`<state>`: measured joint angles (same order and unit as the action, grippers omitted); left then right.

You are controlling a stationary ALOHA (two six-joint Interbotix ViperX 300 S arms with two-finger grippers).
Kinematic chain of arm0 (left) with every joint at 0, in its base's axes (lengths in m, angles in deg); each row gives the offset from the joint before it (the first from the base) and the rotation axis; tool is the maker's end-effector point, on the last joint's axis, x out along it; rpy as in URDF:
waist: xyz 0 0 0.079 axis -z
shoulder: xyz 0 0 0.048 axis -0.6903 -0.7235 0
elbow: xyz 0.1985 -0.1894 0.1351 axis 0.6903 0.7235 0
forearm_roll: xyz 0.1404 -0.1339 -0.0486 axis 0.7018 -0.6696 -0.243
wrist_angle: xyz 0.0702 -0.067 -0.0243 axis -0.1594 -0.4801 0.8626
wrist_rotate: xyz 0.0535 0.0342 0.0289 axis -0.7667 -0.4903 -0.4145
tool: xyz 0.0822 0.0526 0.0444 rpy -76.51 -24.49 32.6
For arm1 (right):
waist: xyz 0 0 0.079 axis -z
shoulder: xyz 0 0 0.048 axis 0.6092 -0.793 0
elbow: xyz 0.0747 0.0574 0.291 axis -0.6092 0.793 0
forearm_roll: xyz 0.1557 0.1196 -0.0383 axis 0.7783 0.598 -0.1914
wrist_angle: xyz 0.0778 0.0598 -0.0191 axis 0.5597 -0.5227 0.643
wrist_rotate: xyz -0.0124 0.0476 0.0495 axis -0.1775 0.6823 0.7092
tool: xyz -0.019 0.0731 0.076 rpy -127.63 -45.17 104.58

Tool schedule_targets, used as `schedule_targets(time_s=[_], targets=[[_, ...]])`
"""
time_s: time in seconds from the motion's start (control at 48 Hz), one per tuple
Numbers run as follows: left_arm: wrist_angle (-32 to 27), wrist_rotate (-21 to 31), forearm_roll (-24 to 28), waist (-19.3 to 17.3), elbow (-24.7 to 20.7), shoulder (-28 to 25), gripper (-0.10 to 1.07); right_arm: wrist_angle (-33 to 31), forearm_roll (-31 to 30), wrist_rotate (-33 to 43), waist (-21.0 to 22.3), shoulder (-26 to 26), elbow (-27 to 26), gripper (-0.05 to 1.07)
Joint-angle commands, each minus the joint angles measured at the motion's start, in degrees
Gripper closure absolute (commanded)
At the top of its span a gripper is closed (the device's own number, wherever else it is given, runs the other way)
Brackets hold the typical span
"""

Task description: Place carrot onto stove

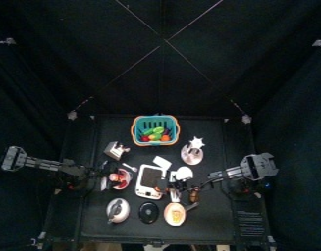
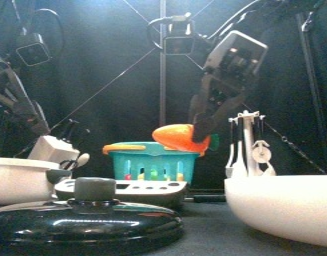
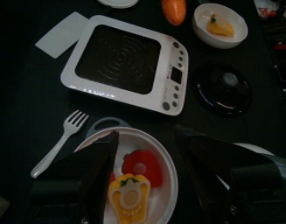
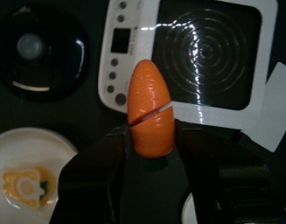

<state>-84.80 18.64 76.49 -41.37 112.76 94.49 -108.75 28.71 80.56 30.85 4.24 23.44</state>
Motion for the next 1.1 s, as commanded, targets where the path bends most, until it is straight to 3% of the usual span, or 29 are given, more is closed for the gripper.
schedule_targets(time_s=[0.0, 0.188, 0.354, 0.542, 0.708, 0.875, 1.083], targets=[[0.53, 0.0, 0.0, -0.09, -0.97, -0.09, 0.08, 0.18, 4.66, 0.09, 1.85, 0.44, -3.43, 0.47], [0.88, 0.44, -1.49, -0.97, -1.41, -0.09, 0.08, 0.44, 14.68, 3.43, 4.75, -2.11, -6.59, 0.47], [2.55, 0.0, -2.37, -1.32, -1.41, -0.09, 0.08, 0.44, 16.26, 8.96, 6.77, -2.9, -7.38, 0.47], [3.16, -0.09, -2.29, -1.67, -1.49, -0.09, 0.08, 1.32, 11.25, 18.98, 8.79, -3.08, -7.91, 0.47], [3.16, -0.18, -1.14, -1.93, -1.41, -0.09, 0.08, 0.97, 2.64, 28.3, 8.96, -4.48, -8.7, 0.47], [3.16, -0.09, 0.26, -1.93, -1.23, -0.09, 0.08, 0.79, -2.72, 29.79, 8.7, -5.89, -10.2, 0.47], [3.16, -0.09, 0.26, -2.11, -1.23, -0.09, 0.08, -0.26, -3.25, 30.85, 9.05, -6.94, -11.43, 0.47]])
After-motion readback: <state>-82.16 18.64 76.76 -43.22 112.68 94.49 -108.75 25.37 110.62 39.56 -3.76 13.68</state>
